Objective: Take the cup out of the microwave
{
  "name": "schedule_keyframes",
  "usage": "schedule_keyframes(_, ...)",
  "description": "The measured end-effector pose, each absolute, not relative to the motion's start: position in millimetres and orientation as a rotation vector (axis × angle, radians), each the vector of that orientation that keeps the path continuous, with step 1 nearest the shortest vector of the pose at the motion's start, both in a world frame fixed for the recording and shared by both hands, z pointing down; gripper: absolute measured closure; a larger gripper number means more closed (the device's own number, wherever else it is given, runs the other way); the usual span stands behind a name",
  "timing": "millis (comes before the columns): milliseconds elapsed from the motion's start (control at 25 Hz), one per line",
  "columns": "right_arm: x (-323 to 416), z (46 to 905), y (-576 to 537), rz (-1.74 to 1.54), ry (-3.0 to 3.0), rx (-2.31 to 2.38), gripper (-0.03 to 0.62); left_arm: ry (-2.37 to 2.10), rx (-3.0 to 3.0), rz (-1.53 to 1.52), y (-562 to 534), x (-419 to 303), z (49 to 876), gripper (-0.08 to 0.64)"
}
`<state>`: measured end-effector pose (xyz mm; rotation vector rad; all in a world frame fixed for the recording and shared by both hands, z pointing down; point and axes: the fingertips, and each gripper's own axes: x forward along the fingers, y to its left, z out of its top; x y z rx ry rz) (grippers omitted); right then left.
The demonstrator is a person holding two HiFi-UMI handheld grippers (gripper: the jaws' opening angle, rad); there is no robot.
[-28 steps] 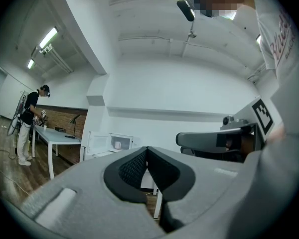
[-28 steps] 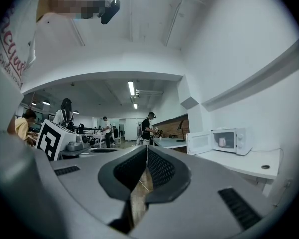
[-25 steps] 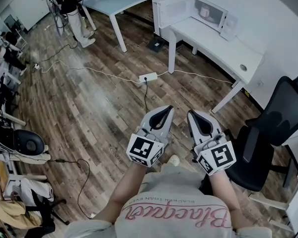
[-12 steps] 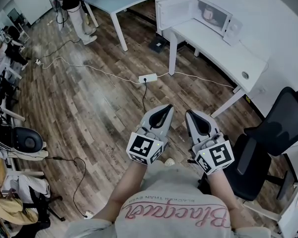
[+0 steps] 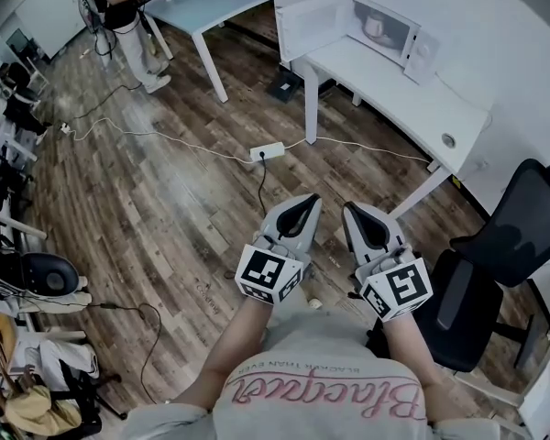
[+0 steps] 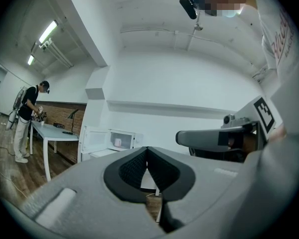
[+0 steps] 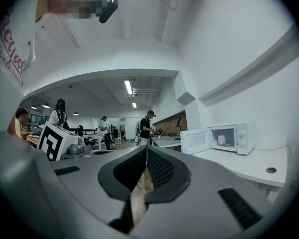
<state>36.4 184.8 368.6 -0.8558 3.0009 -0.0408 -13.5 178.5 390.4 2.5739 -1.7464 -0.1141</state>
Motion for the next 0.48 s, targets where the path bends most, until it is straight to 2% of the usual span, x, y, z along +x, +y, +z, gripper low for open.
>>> schedule_keyframes(480,20.3,381.6,140.1,-0.080,2.994,-0.944,0.579,-1.680,2.605,-0.088,129.4,-32.8,396.5,0.555)
